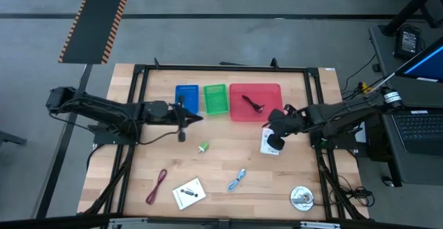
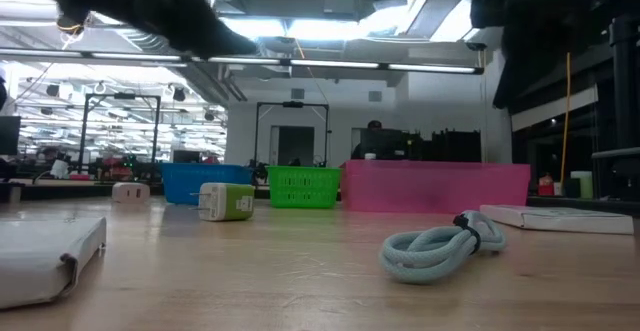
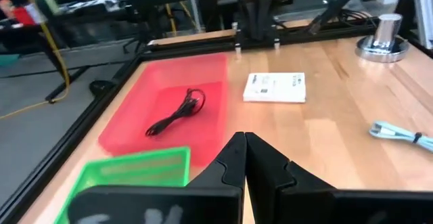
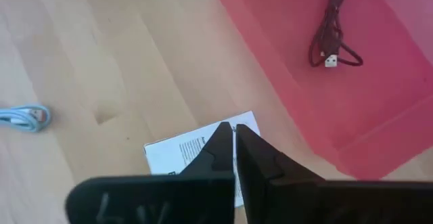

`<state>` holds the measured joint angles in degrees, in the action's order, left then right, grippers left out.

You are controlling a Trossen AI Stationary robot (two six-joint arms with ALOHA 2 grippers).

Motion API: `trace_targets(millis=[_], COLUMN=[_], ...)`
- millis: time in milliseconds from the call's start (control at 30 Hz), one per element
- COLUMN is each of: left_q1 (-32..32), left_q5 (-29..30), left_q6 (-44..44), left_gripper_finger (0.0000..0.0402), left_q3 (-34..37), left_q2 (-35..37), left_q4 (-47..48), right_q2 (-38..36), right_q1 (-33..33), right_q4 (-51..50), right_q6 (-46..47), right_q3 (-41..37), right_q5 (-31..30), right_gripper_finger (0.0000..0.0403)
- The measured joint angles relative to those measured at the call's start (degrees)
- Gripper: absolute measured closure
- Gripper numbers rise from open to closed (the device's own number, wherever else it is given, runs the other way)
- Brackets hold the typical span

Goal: Pick and place items into bin
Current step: Put the top card reader box into the green bin

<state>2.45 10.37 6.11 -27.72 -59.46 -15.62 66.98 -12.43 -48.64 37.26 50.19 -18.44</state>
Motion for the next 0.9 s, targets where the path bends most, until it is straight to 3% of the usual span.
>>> trace_targets(millis=[400,700,900], left_q1=[2.37,2.35,2.34], left_q5=[0.48,0.26,-1.35], left_q6=[7.57,9.22,10.52], left_gripper_finger=[0.0400,0.0400,0.0400], left_q3=[-11.60,-18.23,-23.00], left_q2=[-21.49,-33.01,-39.27], left_q4=[-2.43,-8.77,-10.46], right_q2=[-1.11,-1.04,-1.02], right_q1=[0.42,0.43,0.42], right_q4=[-7.15,-4.55,2.62], right_q6=[14.87,23.93,24.02], right_q3=[-2.98,-10.76,-14.28], right_q5=[0.32,1.16,1.16], right_gripper_finger=[0.0403,0.0403,0.0403])
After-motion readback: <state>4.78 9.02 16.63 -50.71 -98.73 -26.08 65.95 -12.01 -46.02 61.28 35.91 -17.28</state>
